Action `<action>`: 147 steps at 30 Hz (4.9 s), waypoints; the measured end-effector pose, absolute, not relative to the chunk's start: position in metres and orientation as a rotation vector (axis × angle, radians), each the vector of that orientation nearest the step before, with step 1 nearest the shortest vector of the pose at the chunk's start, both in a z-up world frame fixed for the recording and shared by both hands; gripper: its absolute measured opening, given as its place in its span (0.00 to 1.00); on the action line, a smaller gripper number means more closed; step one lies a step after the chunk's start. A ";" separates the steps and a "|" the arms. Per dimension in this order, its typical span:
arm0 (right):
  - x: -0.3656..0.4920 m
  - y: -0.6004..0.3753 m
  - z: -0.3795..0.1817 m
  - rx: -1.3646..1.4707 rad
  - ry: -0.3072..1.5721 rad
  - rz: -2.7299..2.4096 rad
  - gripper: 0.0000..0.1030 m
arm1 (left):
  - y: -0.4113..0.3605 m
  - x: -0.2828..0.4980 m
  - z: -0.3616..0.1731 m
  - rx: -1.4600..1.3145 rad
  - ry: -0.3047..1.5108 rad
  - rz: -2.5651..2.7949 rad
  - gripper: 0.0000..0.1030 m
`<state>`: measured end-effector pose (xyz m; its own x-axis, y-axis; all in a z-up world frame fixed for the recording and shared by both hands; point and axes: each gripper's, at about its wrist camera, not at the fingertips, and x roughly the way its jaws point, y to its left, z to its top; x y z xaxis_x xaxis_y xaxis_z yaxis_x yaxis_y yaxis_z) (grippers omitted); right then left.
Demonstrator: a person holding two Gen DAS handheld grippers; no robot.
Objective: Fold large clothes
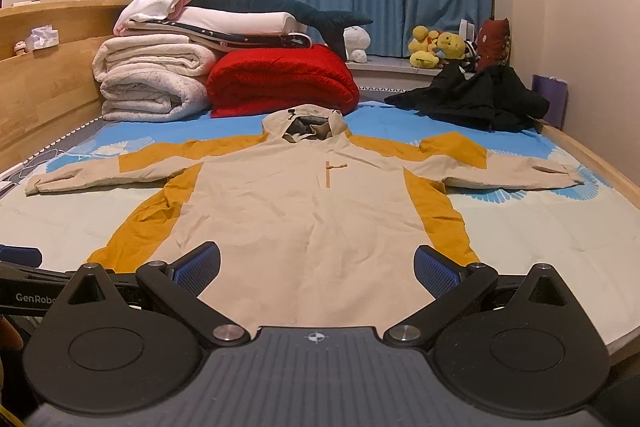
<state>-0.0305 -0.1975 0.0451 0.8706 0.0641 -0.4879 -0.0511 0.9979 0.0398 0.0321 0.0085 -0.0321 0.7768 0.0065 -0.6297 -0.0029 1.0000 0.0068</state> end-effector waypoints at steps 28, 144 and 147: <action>-0.031 -0.197 0.047 0.021 0.510 0.061 0.99 | 0.010 0.031 -0.028 -0.004 0.680 -0.006 1.00; 0.075 -0.277 0.032 0.054 0.387 -0.214 0.49 | 0.102 0.177 0.004 -0.140 0.592 0.123 0.69; 0.083 -0.266 0.033 0.035 0.392 -0.180 0.50 | 0.094 0.212 0.033 -0.061 0.500 0.102 0.70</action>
<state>0.0825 -0.2663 0.0335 0.9083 -0.1680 -0.3830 0.1816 0.9834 -0.0006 0.2115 0.0940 0.0329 0.8728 0.0826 -0.4810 -0.1125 0.9931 -0.0337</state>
